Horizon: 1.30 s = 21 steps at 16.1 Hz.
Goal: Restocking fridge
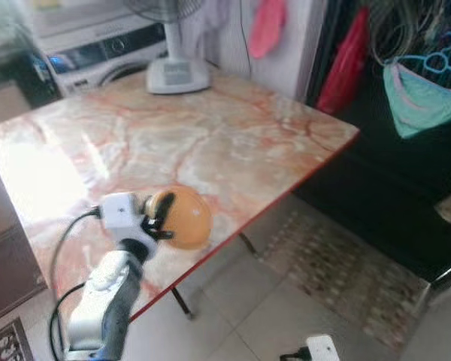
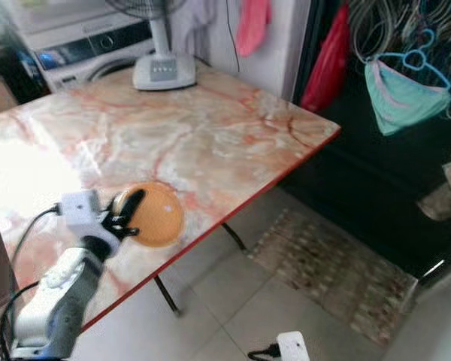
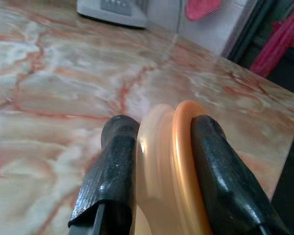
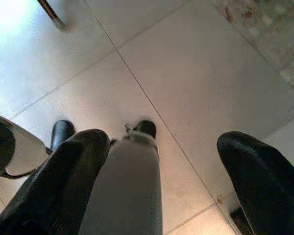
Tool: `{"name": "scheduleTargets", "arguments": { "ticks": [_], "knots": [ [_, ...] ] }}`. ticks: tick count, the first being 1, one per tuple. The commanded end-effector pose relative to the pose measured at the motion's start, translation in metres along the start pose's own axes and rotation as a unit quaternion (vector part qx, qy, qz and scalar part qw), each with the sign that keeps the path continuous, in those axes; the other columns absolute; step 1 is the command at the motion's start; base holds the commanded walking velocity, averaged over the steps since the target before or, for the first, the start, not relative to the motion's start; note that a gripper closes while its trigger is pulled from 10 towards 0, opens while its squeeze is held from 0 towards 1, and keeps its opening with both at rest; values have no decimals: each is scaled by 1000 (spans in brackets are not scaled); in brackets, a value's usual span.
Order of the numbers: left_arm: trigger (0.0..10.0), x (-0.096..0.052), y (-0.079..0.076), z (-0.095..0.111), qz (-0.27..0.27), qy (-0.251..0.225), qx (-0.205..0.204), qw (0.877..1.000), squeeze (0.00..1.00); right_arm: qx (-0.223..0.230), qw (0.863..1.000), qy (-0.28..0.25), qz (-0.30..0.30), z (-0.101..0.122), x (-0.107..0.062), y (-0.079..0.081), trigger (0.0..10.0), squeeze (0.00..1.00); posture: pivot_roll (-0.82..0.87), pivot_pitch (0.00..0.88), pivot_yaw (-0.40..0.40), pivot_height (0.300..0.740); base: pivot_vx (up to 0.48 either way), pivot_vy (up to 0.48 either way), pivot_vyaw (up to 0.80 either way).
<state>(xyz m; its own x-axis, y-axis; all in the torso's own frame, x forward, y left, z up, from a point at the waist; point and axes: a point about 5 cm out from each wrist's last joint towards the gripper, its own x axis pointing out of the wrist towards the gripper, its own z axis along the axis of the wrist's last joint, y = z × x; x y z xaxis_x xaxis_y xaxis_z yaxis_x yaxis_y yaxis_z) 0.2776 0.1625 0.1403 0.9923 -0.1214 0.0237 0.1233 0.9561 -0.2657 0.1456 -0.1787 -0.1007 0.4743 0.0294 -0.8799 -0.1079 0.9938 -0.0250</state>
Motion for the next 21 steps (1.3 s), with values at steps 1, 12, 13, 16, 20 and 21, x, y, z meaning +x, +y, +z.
{"name": "scheduleTargets", "arguments": {
  "ticks": [1, 12, 13, 16, 20, 21],
  "knots": [
    [10000, 1, -3, 4, -7, -8, 7, 1000, 0, -1, 1000, 10, 1, -6, -1, 1, 10000, 0, 88, 12, 64, 740, 0, 0, 0],
    [10000, 1, -6, 2, -13, -4, 15, 1000, 0, -3, 1000, 12, 2, -6, -1, 1, 10000, 0, 88, 14, 65, 740, 0, -122, -364],
    [10000, 1, -7, 2, -15, -6, 12, 1000, 0, -3, 1000, 12, 2, -7, -1, 1, 10000, 0, 89, 14, 64, 740, 0, 0, 0],
    [10000, 1, -10, 5, -28, -16, 3, 999, 0, -3, 1000, 12, 2, -6, -1, 1, 10000, 0, 90, 16, 65, 740, 0, 0, 0],
    [10000, -2, -24, 12, -84, -33, -40, 995, 0, -2, 1000, 11, 2, -6, -1, 1, 10000, 0, 90, 15, 64, 740, 0, 0, -200],
    [10000, -3, -29, 7, -111, -13, -38, 993, 0, -2, 1000, 11, 2, -6, -1, 1, 10000, 0, 89, 16, 64, 740, 0, 0, -800]
  ]
}}
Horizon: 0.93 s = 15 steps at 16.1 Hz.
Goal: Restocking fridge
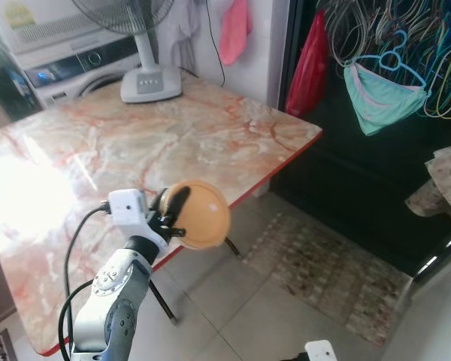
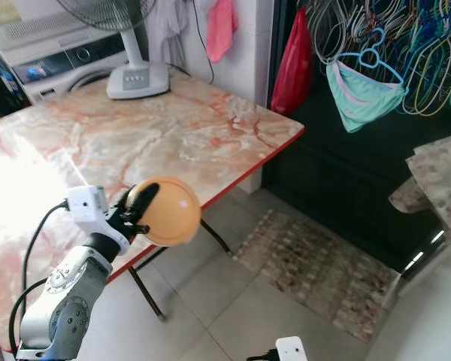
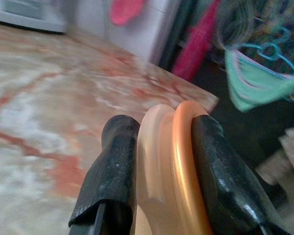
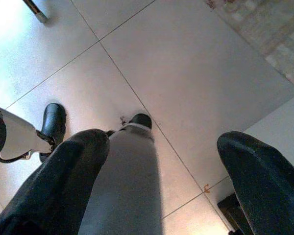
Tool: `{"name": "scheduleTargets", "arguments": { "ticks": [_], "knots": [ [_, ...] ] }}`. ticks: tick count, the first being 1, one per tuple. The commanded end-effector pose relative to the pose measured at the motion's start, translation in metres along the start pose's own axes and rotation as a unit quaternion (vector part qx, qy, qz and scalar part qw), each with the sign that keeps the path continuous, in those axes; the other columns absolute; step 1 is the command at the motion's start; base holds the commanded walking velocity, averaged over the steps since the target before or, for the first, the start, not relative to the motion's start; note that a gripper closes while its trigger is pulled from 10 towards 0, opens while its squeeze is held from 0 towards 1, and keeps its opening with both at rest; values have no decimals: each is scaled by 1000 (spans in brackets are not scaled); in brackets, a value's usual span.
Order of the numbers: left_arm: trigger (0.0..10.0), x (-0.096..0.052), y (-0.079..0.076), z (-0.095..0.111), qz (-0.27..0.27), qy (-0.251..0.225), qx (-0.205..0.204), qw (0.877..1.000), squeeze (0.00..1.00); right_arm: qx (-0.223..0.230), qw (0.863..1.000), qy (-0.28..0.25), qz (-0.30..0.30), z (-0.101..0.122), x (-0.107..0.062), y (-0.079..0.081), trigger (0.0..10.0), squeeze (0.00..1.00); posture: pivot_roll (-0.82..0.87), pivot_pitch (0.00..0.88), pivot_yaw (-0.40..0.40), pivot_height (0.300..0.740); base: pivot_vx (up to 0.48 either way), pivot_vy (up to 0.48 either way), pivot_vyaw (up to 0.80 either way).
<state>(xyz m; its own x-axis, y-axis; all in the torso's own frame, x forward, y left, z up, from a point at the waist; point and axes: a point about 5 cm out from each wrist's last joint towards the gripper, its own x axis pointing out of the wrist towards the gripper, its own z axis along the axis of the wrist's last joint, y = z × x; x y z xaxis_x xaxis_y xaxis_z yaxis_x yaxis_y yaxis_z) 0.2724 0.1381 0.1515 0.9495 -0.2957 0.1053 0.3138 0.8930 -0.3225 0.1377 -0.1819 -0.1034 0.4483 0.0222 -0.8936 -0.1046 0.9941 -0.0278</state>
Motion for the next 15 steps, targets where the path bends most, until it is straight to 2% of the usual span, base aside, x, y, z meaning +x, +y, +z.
{"name": "scheduleTargets", "arguments": {
  "ticks": [1, 6, 9, 13, 15],
  "knots": [
    [10000, -2, -5, -1, -32, 14, 4, 999, 0, -4, 1000, -4, 4, 3, 1, 3, 10000, 0, 91, 15, 64, 740, 0, 0, -800],
    [10000, -2, 5, -4, 6, 23, 21, 1000, 0, -5, 1000, -4, 4, 3, 1, 3, 10000, 0, 90, 15, 63, 740, 0, 0, -800],
    [10000, -2, 4, -4, 4, 24, 12, 1000, 0, -4, 1000, -4, 4, 3, 1, 3, 10000, 0, 90, 15, 63, 740, 0, 0, -800],
    [10000, -2, 4, -2, 2, 19, 16, 1000, 0, -4, 1000, -4, 4, 3, 1, 3, 10000, 0, 91, 15, 63, 740, 0, 259, 0],
    [10000, -2, 3, -3, 1, 22, 12, 1000, 0, -4, 1000, -4, 4, 3, 1, 3, 10000, 0, 90, 15, 63, 740, 0, 129, -800]
  ]
}}
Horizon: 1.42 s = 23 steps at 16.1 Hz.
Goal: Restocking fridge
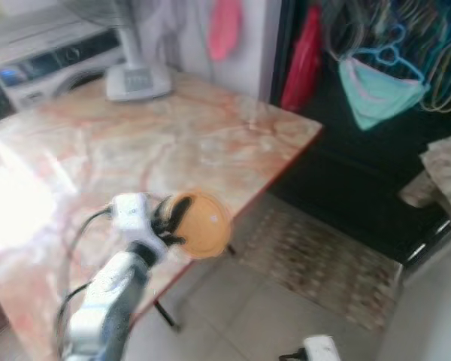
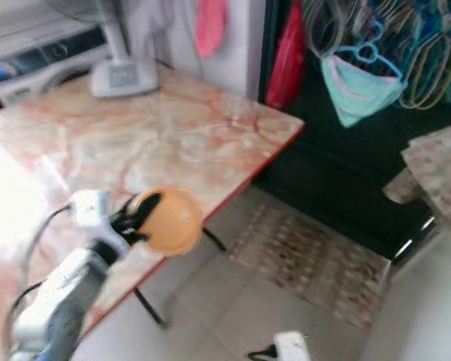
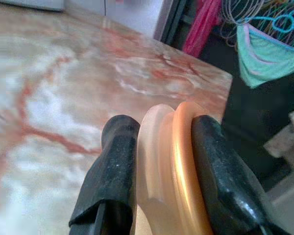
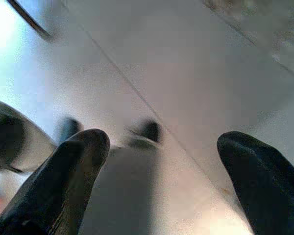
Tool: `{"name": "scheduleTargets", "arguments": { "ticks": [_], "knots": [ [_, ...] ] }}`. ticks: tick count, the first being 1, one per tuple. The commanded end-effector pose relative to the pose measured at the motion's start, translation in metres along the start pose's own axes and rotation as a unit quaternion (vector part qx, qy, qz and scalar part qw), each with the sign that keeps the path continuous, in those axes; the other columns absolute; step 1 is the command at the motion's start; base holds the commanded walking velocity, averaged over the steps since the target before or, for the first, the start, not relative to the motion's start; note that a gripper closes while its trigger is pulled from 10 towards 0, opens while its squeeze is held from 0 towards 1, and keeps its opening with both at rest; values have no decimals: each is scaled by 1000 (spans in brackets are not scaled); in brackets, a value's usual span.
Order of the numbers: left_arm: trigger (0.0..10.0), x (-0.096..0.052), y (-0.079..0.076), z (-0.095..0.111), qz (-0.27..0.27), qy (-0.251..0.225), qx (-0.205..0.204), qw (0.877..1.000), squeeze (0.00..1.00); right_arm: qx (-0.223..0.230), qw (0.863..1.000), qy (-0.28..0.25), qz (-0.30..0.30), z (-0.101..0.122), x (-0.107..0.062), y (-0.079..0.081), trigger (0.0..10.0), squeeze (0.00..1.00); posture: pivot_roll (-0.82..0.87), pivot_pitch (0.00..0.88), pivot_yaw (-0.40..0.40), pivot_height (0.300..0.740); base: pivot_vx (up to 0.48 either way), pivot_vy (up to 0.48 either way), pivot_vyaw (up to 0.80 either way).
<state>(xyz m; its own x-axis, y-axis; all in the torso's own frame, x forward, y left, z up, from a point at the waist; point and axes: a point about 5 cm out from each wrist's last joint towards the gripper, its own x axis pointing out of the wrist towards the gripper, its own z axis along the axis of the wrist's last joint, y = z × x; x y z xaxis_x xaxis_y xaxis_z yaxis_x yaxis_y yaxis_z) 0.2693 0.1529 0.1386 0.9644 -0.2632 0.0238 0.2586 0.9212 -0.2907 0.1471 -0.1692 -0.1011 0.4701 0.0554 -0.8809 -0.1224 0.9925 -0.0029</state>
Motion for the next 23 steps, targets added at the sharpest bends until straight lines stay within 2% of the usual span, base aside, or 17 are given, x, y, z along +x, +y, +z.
{"name": "scheduleTargets", "arguments": {
  "ticks": [1, 11, 15, 23],
  "knots": [
    [10000, 6, -14, 6, -29, -13, -5, 999, 0, -2, 1000, 11, -11, -8, -2, -9, 10000, 0, 91, 16, 64, 740, 0, 412, 0],
    [10000, 6, -17, 5, -37, -14, 12, 999, 0, -1, 1000, 11, -12, -8, -2, -8, 10000, 0, 92, 14, 66, 740, 0, 27, -160],
    [10000, 7, -15, 4, -29, -13, 19, 999, 0, -2, 1000, 11, -12, -8, -2, -8, 10000, 0, 92, 15, 65, 740, 0, -342, -400],
    [10000, 8, -16, 3, -32, -12, 26, 999, 0, -2, 1000, 11, -12, -8, -2, -8, 10000, 0, 93, 14, 65, 740, 0, -104, -300]
  ]
}}
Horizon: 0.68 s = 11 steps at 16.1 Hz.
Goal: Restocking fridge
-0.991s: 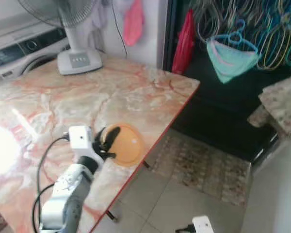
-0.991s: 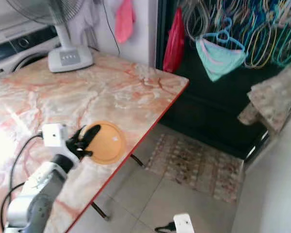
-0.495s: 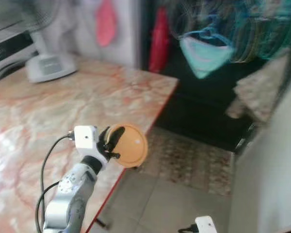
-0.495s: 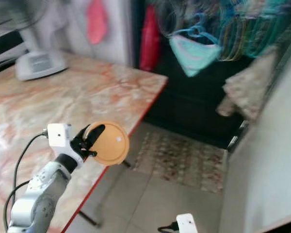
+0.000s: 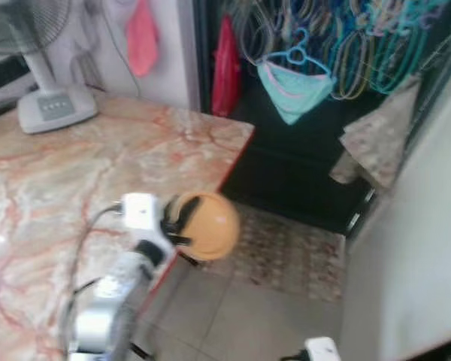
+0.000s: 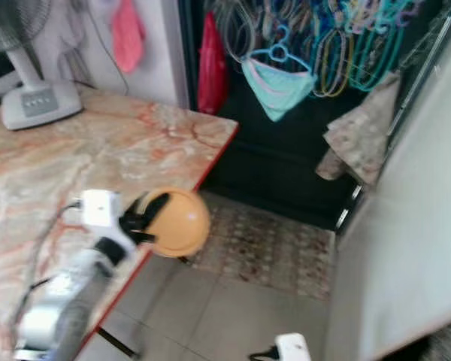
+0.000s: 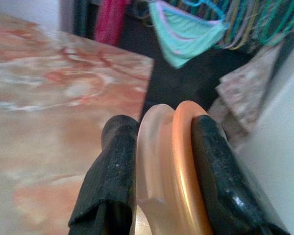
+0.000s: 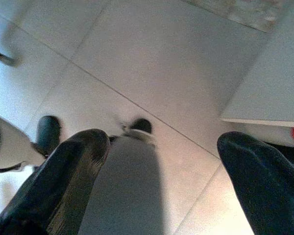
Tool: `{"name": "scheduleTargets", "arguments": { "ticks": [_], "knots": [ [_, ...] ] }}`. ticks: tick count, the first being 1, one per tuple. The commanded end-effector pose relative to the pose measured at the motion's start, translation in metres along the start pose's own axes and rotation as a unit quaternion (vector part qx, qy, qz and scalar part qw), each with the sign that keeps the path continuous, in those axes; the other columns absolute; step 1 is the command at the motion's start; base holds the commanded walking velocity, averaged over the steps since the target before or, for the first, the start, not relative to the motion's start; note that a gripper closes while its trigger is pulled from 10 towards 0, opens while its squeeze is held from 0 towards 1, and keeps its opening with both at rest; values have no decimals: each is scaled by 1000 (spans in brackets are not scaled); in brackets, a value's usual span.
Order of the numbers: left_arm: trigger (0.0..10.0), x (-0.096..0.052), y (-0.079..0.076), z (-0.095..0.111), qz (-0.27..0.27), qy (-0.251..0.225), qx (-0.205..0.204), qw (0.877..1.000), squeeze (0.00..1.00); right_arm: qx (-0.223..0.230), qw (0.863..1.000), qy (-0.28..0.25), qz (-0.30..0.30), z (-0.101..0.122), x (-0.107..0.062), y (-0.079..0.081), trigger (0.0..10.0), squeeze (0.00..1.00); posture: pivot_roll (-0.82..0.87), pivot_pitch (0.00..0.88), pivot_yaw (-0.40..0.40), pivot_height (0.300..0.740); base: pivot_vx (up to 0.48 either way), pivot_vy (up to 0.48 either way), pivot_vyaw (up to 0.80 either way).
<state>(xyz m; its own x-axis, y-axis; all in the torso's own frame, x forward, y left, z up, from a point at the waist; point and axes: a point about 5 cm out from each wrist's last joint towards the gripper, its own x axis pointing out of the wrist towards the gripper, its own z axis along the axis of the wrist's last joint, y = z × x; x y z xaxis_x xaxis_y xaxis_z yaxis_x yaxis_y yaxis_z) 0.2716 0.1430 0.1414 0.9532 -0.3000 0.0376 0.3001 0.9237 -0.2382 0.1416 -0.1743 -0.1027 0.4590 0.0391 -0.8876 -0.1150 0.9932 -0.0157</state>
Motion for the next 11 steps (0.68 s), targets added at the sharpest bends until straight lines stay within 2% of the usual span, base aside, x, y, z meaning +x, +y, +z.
{"name": "scheduleTargets", "arguments": {
  "ticks": [1, 3, 7, 11],
  "knots": [
    [10000, 3, -6, 4, -11, -10, 0, 1000, 0, -2, 1000, 4, -5, -2, -1, -4, 10000, 0, 93, 14, 65, 740, 0, 0, -800],
    [10000, 3, -6, 4, -10, -10, -1, 1000, 0, -4, 1000, 5, -4, -2, -1, -4, 10000, 0, 93, 15, 66, 740, 0, 0, -800],
    [10000, 3, -6, 4, -11, -10, 0, 1000, 0, -4, 1000, 6, -4, -2, -1, -3, 10000, 0, 93, 14, 66, 740, 0, 0, 0],
    [10000, 3, -5, 3, -9, -10, 2, 1000, 0, -6, 1000, 6, -3, -2, -1, -4, 10000, 0, 92, 16, 65, 740, 0, 0, -800]
  ]
}}
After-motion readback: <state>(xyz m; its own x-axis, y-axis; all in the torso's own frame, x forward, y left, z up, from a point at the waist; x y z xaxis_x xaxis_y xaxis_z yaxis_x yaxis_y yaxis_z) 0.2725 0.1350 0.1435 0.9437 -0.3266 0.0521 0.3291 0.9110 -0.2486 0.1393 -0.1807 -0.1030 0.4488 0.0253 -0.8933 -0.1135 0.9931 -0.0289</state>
